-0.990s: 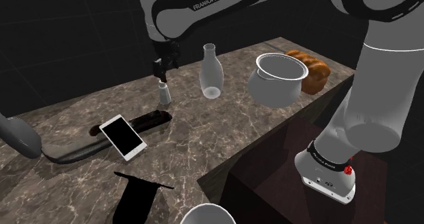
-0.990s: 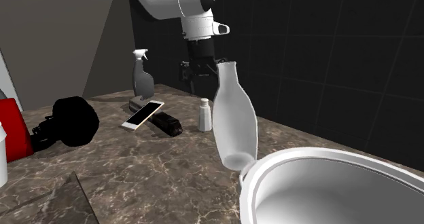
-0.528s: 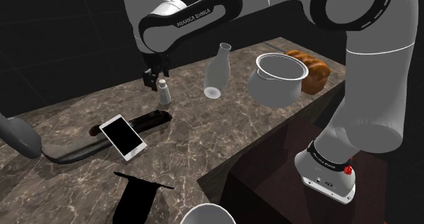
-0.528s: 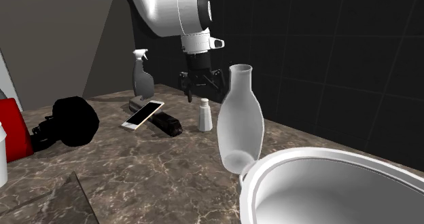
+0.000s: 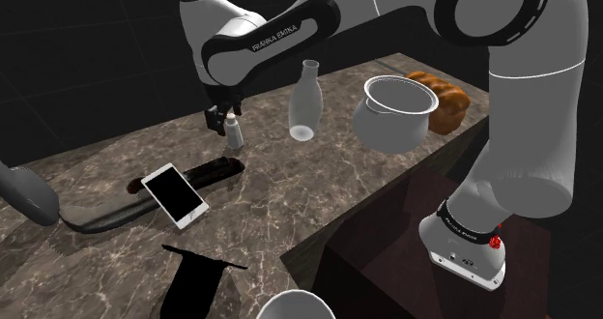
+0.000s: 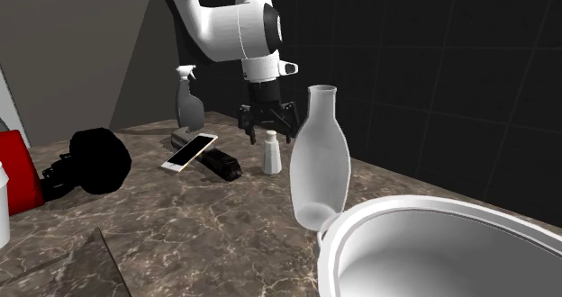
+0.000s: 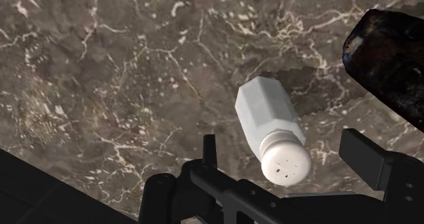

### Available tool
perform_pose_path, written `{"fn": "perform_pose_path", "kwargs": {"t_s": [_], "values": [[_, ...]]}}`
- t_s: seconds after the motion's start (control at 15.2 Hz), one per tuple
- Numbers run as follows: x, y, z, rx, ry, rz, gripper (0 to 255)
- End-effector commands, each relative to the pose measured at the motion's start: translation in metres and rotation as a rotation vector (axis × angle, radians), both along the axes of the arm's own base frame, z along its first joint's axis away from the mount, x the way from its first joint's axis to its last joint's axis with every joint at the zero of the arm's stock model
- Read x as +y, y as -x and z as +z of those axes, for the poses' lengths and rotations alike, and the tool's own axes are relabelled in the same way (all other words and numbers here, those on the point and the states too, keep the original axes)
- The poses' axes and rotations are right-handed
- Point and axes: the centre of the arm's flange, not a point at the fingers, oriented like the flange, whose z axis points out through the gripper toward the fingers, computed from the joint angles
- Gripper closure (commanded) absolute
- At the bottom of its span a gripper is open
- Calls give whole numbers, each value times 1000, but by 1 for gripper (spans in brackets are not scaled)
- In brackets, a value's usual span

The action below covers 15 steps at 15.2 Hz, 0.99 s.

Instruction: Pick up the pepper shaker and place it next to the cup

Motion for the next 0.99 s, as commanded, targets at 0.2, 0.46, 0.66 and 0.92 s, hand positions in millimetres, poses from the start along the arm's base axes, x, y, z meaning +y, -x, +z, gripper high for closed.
{"fn": "perform_pose_path", "kwargs": {"t_s": [0.2,0.46,0.66,0.92], "values": [[0,0,0,0,0,0,255],[0,0,0,0,0,0,255],[0,0,0,0,0,0,255],[0,0,10,0,0,0,255]]}}
